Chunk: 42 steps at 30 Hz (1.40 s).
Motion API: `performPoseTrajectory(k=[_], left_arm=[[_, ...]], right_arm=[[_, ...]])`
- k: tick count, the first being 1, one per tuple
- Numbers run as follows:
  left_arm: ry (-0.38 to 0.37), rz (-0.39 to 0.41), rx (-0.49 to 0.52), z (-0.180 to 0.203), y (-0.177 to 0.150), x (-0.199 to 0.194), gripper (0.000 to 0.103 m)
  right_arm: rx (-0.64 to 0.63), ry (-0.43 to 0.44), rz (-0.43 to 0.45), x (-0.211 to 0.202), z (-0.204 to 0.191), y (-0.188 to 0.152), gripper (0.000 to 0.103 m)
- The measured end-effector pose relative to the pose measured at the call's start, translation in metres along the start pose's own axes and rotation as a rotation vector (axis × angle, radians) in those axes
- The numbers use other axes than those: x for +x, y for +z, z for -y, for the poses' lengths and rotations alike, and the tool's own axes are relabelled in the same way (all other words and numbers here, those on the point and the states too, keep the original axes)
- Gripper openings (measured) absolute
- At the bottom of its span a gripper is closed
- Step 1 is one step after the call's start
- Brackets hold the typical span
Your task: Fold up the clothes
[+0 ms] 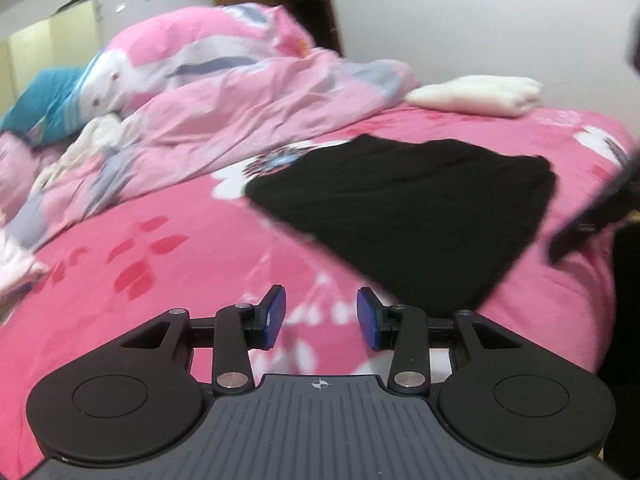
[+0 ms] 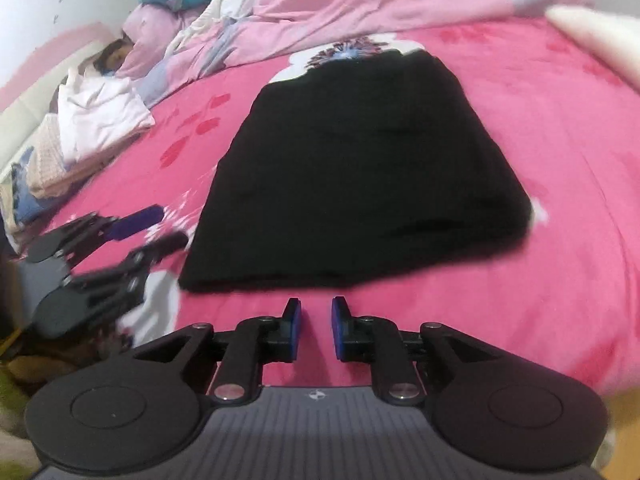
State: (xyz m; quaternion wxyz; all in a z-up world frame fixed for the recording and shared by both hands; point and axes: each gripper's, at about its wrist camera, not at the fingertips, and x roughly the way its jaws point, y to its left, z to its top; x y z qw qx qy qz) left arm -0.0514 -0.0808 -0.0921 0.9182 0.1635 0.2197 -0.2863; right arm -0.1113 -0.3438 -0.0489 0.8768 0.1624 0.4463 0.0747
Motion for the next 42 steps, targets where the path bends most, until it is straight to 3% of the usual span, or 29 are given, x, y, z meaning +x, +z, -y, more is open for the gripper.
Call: performPoseTrajectory(k=[5, 8, 12, 14, 17, 23, 25, 26, 27, 28, 32, 42], left_arm=[[0.030, 0.009, -0.142, -0.026, 0.016, 0.007, 0.039], [-0.011, 0.053, -0.134, -0.018, 0.027, 0.008, 0.039], [-0.114, 0.094, -0.056, 0.012, 0.033, 0.012, 0.039], [-0.150, 0.098, 0.001, 0.029, 0.030, 0.014, 0.039], [-0.183, 0.078, 0.051, 0.046, 0.018, 0.021, 0.039], [-0.225, 0.081, -0.005, 0.040, 0.009, 0.025, 0.039], [-0.246, 0.083, -0.032, 0.036, 0.007, 0.026, 0.039], [-0.256, 0.084, -0.045, 0.034, 0.006, 0.026, 0.039], [-0.265, 0.085, -0.057, 0.032, 0.005, 0.027, 0.039], [-0.272, 0.087, -0.066, 0.031, 0.004, 0.027, 0.039], [-0.277, 0.091, -0.065, 0.032, 0.003, 0.028, 0.039], [-0.280, 0.091, -0.062, 0.033, 0.004, 0.028, 0.039]], right_arm=[[0.043, 0.000, 0.155, -0.032, 0.010, 0.021, 0.020], [0.079, -0.013, 0.227, -0.037, 0.023, 0.048, 0.033], [0.087, -0.005, 0.261, -0.025, 0.043, 0.096, 0.038], [0.094, 0.025, 0.257, -0.012, 0.054, 0.125, 0.045], [0.121, 0.053, 0.205, 0.020, 0.069, 0.165, 0.045], [0.085, 0.042, 0.109, 0.094, 0.088, 0.219, 0.045], [0.074, 0.056, 0.078, 0.110, 0.091, 0.224, 0.043], [0.069, 0.077, 0.060, 0.117, 0.093, 0.225, 0.034], [0.062, 0.100, 0.049, 0.122, 0.094, 0.225, 0.009], [0.048, 0.116, 0.056, 0.124, 0.093, 0.224, 0.004], [0.061, 0.141, 0.149, 0.122, 0.098, 0.222, 0.004], [0.267, 0.190, 0.183, 0.139, 0.139, 0.214, 0.006]])
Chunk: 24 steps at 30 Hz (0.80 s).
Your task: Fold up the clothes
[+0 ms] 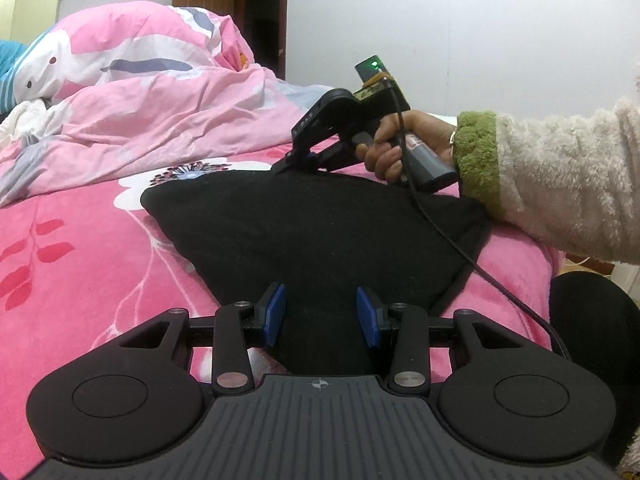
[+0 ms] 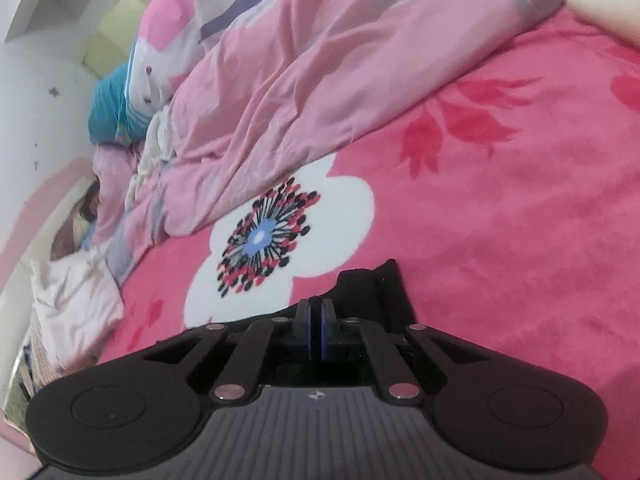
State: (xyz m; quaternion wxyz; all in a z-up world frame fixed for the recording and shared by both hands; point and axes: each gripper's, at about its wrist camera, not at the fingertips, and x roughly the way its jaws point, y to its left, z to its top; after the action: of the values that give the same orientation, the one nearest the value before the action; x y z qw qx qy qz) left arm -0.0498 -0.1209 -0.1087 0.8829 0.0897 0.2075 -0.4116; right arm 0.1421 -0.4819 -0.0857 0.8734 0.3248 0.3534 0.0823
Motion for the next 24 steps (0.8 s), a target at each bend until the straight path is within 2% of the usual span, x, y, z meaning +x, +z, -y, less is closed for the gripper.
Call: performPoseTrajectory(k=[3, 5, 6, 9, 12, 13, 15, 18, 20, 21, 24], left_arm=[[-0.001, -0.001, -0.003, -0.001, 0.001, 0.001, 0.039], [-0.002, 0.000, -0.006, -0.002, 0.000, 0.001, 0.039], [-0.002, 0.001, -0.008, -0.002, 0.000, 0.001, 0.039], [-0.009, 0.001, -0.020, -0.004, 0.000, 0.001, 0.040], [-0.015, 0.000, -0.033, -0.006, 0.000, 0.001, 0.040], [-0.016, 0.000, -0.036, -0.006, 0.000, 0.001, 0.040], [-0.017, 0.001, -0.037, -0.007, 0.000, 0.002, 0.040], [-0.015, 0.001, -0.038, -0.006, 0.000, 0.002, 0.041], [-0.016, 0.002, -0.040, -0.006, 0.000, 0.002, 0.041], [-0.017, 0.003, -0.042, -0.006, -0.001, 0.002, 0.041], [-0.028, 0.004, -0.055, -0.008, -0.001, 0.002, 0.043]], right_arm=[[0.036, -0.016, 0.080, -0.033, 0.002, 0.008, 0.009], [-0.006, 0.022, 0.081, -0.058, -0.007, 0.008, 0.009], [-0.051, 0.041, 0.062, -0.071, -0.015, 0.004, 0.009], [-0.182, 0.122, -0.069, -0.092, -0.039, -0.021, 0.010], [-0.223, 0.183, -0.202, -0.082, -0.042, -0.050, 0.011], [-0.216, 0.171, -0.217, -0.076, -0.038, -0.055, 0.011], [-0.144, 0.113, -0.187, -0.070, -0.014, -0.055, 0.007], [0.120, 0.031, -0.027, -0.088, 0.043, -0.041, 0.009], [0.199, 0.004, 0.043, -0.107, 0.060, -0.040, 0.010], [0.203, 0.018, 0.062, -0.118, 0.061, -0.043, 0.010], [0.144, 0.191, 0.025, -0.144, 0.036, -0.068, 0.012]])
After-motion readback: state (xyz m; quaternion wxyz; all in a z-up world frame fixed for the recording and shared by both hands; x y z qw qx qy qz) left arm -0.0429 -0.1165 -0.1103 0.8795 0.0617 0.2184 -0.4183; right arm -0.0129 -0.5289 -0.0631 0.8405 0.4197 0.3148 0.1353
